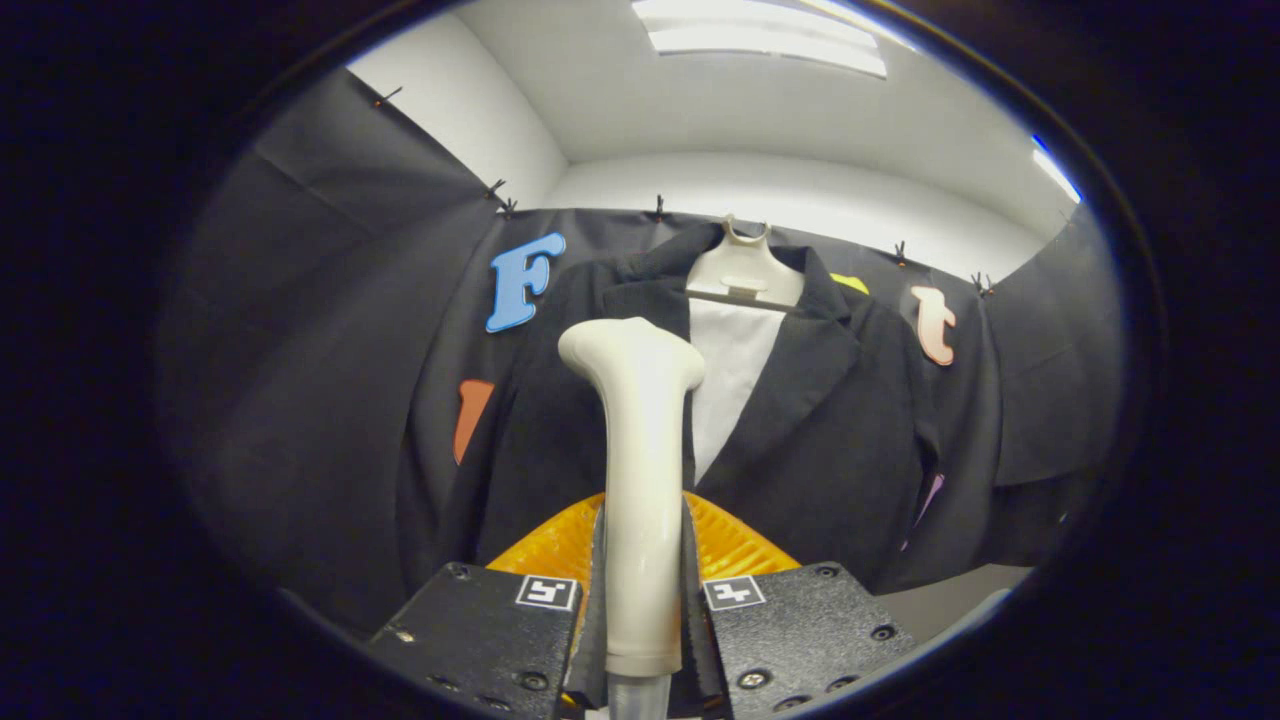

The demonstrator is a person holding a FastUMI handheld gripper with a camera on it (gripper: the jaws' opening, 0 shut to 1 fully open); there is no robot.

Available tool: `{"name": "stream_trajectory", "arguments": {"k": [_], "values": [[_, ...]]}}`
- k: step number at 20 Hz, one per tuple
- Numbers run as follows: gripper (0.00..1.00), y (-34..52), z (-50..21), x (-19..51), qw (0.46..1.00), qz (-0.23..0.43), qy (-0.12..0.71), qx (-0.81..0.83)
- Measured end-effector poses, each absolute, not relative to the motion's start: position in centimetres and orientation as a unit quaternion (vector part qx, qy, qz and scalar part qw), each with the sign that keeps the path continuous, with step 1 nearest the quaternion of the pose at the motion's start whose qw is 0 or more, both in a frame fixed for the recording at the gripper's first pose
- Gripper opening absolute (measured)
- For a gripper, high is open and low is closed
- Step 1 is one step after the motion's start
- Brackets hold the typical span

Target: Iron the clothes twice with a garment steamer, once on the left side and once on the right side.

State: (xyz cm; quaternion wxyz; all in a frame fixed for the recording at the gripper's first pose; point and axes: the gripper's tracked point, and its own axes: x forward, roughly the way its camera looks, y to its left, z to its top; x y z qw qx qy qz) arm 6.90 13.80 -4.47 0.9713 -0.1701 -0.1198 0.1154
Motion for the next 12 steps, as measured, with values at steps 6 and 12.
{"name": "stream_trajectory", "arguments": {"k": [6,12], "values": [[0.33,12.8,-7.6,5.5,0.971,0.118,-0.094,-0.185],[0.33,12.0,-11.3,3.4,0.97,0.126,-0.057,-0.2]]}}
